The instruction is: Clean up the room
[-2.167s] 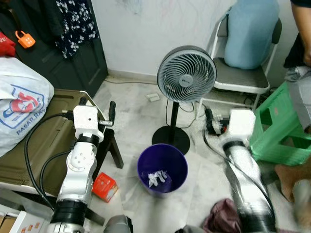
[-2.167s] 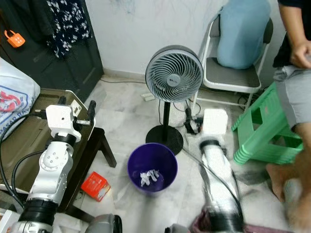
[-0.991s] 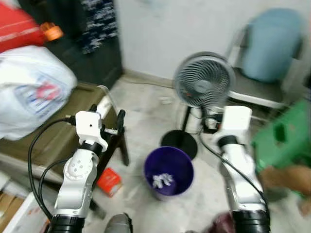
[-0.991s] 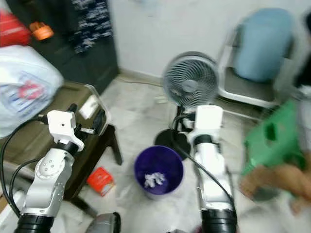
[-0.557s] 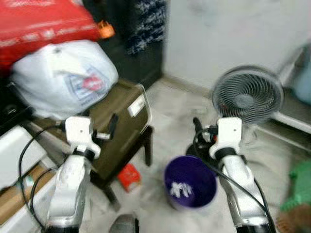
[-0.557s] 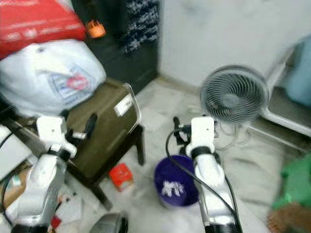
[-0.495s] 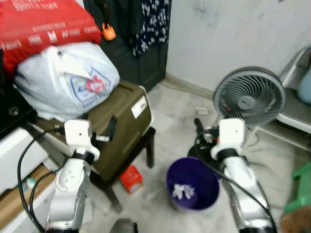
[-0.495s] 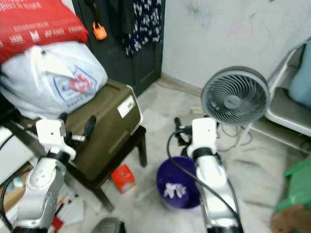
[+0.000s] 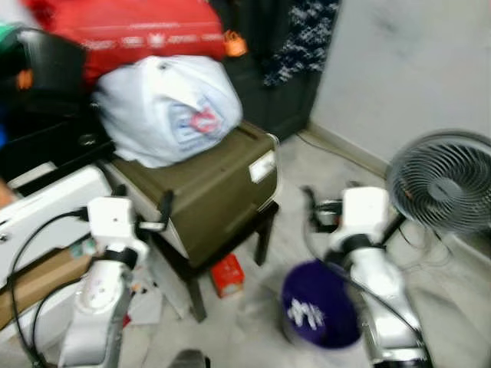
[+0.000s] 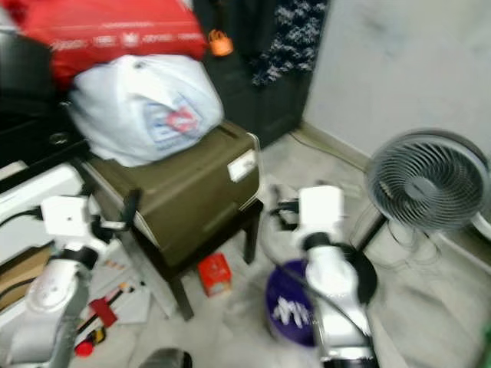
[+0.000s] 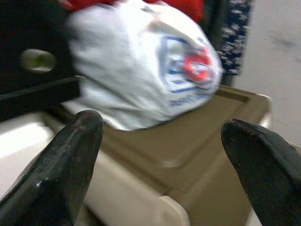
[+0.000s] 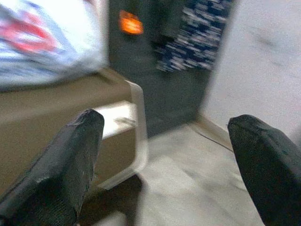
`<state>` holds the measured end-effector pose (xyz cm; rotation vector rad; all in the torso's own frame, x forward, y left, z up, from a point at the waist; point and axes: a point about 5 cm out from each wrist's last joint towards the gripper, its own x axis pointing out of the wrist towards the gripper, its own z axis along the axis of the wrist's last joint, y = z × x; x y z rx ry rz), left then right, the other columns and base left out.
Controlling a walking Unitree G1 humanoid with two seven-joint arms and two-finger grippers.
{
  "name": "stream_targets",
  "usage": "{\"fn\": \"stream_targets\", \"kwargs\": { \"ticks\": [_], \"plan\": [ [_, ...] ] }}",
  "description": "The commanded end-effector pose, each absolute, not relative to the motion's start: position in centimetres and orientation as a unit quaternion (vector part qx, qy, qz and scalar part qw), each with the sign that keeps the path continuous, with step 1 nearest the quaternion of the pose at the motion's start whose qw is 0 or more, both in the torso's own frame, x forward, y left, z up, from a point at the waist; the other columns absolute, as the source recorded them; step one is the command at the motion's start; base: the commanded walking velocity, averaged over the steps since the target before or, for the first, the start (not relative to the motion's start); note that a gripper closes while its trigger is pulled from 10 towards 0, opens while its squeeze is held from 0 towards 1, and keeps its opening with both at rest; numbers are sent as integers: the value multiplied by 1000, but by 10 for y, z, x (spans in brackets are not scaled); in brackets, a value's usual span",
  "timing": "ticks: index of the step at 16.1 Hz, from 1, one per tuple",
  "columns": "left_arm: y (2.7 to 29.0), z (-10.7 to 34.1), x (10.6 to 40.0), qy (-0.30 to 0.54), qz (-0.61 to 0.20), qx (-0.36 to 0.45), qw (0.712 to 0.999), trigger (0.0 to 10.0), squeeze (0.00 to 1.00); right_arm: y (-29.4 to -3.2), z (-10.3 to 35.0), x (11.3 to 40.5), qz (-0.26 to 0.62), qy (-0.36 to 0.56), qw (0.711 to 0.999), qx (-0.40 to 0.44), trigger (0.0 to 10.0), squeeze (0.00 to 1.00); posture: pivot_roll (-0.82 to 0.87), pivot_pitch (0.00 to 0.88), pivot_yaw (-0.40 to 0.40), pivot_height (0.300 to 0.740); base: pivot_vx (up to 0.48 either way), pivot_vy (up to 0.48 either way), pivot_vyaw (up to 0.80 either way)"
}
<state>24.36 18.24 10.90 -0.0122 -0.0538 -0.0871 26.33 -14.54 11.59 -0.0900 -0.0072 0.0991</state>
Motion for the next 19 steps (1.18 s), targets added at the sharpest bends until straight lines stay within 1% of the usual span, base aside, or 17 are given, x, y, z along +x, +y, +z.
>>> {"fn": "stream_targets", "kwargs": {
  "ticks": [1,2,6,9,11,19],
  "plan": [
    [177,111,245,-28,-53,-7,998,10000,0,-154,118,264,40,-5,998,-52,10000,0,13,0,-14,740,0,0,800],
    [173,113,250,-32,-64,-5,997,10000,0,-152,118,266,43,-5,998,-50,10000,0,19,0,-15,740,0,0,800],
    [174,116,253,-34,-61,2,998,10000,0,-147,121,272,46,-8,998,-43,10000,0,24,0,-14,740,0,0,800],
    [178,115,254,-25,-37,16,999,10000,0,-143,121,274,48,-12,998,-45,10000,0,38,0,-15,740,0,0,800],
    [175,114,257,-15,-37,33,999,10000,0,-144,119,275,43,-7,998,-42,10000,0,41,0,-14,740,0,0,800],
    [171,113,257,-4,-56,17,998,10000,0,-145,120,275,37,-6,998,-46,10000,0,32,0,-13,740,0,0,799]
  ]
}}
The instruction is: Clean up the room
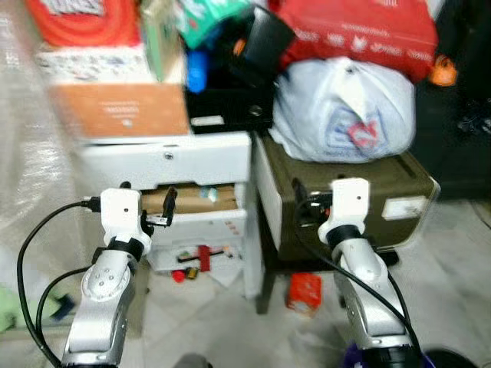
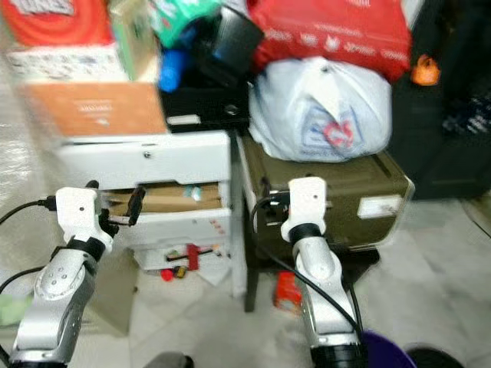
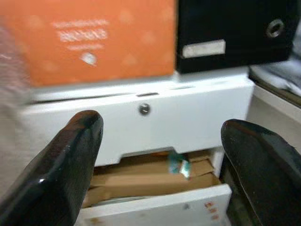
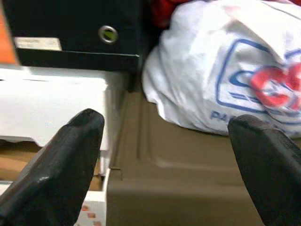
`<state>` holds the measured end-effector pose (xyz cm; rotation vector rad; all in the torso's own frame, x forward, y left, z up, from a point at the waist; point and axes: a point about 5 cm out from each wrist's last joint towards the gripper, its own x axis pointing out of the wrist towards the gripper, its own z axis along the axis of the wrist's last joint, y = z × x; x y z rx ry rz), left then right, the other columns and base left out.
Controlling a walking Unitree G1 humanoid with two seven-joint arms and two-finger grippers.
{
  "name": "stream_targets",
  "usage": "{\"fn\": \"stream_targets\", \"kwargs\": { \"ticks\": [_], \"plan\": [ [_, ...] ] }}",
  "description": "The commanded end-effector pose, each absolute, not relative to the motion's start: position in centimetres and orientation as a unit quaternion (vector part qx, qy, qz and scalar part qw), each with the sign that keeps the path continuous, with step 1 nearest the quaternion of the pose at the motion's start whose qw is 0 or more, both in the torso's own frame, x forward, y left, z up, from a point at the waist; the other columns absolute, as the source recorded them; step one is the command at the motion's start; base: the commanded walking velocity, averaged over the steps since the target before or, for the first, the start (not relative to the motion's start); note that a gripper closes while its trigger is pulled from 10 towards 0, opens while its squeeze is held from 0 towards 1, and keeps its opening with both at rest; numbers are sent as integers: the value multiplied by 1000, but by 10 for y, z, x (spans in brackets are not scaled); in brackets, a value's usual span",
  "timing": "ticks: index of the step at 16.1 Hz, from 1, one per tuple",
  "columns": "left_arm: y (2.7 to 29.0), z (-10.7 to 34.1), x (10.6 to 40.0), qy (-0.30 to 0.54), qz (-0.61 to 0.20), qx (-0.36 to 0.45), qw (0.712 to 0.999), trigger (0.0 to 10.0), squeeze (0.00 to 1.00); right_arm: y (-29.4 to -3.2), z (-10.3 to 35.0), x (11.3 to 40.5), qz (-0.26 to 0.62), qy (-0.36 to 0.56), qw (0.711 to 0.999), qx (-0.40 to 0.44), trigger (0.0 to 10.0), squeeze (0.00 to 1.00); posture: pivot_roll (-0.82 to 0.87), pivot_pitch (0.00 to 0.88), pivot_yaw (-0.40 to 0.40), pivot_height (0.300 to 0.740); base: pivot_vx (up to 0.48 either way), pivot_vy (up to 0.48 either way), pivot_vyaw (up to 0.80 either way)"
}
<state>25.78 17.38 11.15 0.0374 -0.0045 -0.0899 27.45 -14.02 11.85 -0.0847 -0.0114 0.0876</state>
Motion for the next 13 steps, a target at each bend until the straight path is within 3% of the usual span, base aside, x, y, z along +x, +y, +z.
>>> {"fn": "stream_targets", "kwargs": {
  "ticks": [1,3,9,13],
  "plan": [
    [171,113,257,-4,-56,16,998,10000,0,-145,120,275,37,-6,998,-46,10000,0,32,0,-13,740,0,0,800],
    [170,113,258,-3,-59,15,998,10000,0,-145,121,276,34,-9,999,-40,10000,0,30,0,-14,740,0,0,619],
    [166,115,259,-6,-78,3,997,10000,0,-149,120,277,20,-3,1000,-24,10000,0,24,0,-14,740,0,0,0],
    [165,117,259,-13,-88,-1,996,10000,0,-149,120,279,17,-3,1000,-23,10000,0,25,0,-15,740,80,0,-723]
  ]
}}
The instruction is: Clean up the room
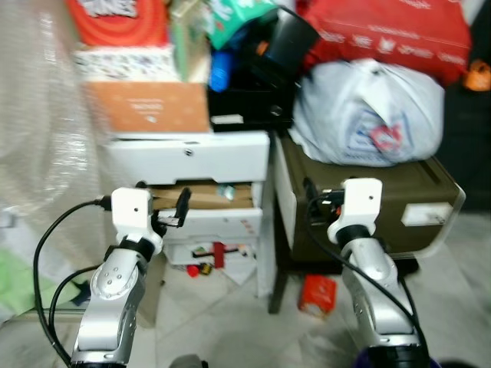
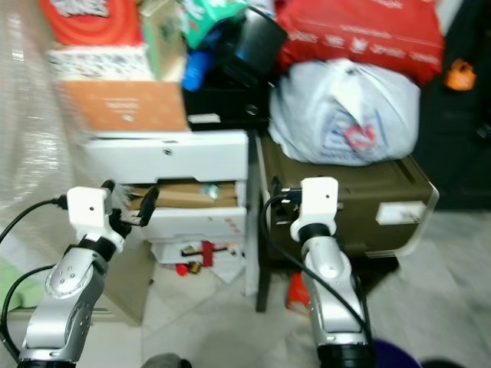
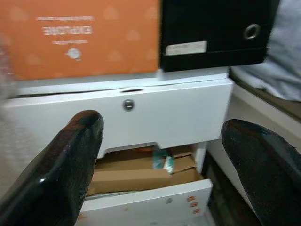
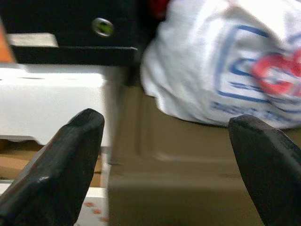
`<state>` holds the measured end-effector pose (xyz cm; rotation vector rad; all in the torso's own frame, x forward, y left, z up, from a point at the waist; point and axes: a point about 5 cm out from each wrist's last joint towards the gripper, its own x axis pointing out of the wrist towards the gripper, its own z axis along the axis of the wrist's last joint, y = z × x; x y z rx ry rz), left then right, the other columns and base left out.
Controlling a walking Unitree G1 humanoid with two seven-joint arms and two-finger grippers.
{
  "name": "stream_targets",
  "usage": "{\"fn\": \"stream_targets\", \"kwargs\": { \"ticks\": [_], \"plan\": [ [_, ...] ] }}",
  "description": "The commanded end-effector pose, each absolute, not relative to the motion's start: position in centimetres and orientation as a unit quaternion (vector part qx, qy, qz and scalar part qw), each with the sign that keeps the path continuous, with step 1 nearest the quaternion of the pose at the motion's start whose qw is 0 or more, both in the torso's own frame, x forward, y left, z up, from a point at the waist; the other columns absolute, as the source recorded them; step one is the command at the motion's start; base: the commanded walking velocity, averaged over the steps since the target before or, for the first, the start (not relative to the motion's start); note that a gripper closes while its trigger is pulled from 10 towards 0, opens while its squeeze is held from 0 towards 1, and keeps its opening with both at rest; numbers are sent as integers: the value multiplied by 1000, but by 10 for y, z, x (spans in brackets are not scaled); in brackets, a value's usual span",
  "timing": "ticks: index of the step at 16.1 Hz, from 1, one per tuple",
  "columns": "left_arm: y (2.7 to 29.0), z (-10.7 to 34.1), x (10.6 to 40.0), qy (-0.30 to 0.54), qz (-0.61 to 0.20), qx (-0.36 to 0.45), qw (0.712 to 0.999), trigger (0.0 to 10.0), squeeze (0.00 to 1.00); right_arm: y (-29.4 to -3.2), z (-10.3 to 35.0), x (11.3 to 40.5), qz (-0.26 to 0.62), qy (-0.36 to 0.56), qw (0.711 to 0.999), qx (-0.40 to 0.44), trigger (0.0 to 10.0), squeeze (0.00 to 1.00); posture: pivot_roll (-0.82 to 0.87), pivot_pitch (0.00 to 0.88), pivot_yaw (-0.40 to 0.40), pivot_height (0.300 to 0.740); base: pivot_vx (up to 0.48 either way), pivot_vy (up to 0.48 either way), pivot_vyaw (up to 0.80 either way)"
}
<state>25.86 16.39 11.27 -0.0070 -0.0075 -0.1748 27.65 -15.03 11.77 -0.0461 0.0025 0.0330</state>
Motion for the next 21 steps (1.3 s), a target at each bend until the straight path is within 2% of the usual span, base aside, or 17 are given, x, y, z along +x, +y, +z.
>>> {"fn": "stream_targets", "kwargs": {
  "ticks": [1,6,12,18,21],
  "plan": [
    [164,117,258,-15,-91,-1,996,10000,0,-149,120,279,17,-4,1000,-23,10000,0,26,0,-15,740,371,0,0],
    [164,117,259,-15,-96,-3,995,10000,0,-149,120,280,15,-1,1000,-23,10000,0,25,0,-13,740,380,0,0],
    [163,117,260,-15,-97,-1,995,10000,0,-148,119,281,16,-1,999,-28,10000,0,27,0,-14,740,350,0,-307],
    [164,118,262,-19,-83,6,996,10000,0,-146,121,284,28,-8,999,-37,10000,0,28,0,-19,740,0,0,0],
    [164,118,262,-21,-80,8,997,10000,0,-143,121,284,33,-9,999,-40,10000,0,31,0,-18,740,0,0,800]
  ]
}}
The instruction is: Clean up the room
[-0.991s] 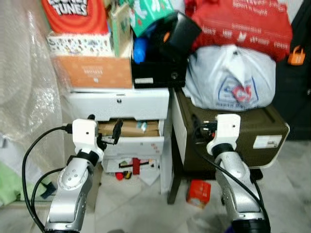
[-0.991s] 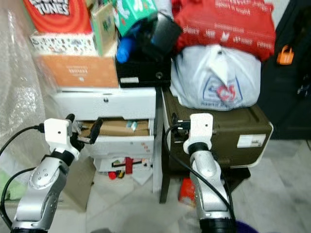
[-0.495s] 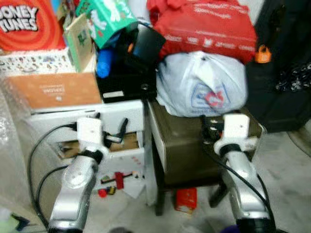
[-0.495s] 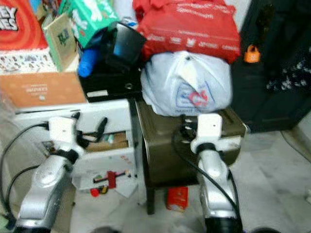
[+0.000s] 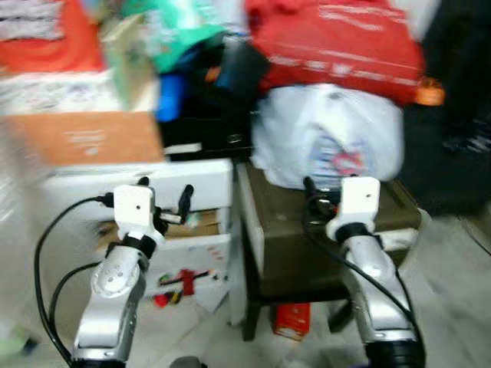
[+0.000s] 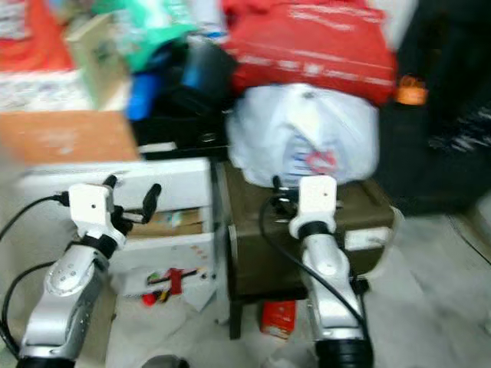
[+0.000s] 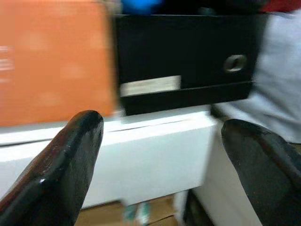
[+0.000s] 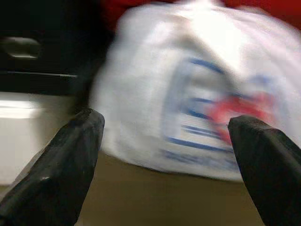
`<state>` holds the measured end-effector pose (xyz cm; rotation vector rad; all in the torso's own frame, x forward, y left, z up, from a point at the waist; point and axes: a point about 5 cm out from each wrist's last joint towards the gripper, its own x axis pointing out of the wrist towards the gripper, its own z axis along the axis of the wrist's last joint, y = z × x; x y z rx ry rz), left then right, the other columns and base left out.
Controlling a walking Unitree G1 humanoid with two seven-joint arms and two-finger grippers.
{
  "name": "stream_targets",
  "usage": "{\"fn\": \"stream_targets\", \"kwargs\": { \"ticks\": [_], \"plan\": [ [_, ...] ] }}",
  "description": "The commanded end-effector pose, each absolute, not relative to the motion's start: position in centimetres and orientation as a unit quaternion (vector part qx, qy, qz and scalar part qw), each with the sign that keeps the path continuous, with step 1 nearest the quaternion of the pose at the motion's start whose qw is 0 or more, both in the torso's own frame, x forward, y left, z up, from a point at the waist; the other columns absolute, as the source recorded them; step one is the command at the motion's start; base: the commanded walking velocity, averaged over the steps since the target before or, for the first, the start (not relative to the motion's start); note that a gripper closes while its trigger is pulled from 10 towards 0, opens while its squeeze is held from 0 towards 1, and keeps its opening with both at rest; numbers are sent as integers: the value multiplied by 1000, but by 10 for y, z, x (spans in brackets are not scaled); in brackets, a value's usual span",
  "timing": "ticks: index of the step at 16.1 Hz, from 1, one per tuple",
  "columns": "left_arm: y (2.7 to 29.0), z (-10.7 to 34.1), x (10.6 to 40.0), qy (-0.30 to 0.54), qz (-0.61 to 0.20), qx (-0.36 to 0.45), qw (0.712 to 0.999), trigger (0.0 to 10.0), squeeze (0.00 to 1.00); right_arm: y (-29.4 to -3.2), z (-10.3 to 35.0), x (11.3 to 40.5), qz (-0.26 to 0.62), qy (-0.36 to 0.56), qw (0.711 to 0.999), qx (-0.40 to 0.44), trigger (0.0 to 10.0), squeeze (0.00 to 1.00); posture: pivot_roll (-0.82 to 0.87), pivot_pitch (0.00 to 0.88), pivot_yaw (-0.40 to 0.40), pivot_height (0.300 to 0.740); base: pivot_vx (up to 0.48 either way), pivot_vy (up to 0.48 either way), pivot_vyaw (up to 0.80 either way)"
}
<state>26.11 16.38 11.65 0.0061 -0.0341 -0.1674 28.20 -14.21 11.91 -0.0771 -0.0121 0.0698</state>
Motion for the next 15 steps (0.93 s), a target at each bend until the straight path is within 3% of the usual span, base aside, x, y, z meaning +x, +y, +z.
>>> {"fn": "stream_targets", "kwargs": {
  "ticks": [1,15],
  "plan": [
    [164,118,262,-21,-80,9,997,10000,0,-143,121,284,34,-9,999,-40,10000,0,31,0,-18,740,0,0,800],
    [160,119,265,-26,-91,14,995,10000,0,-142,119,287,39,-7,998,-39,10000,0,33,0,-19,740,0,0,800]
  ]
}}
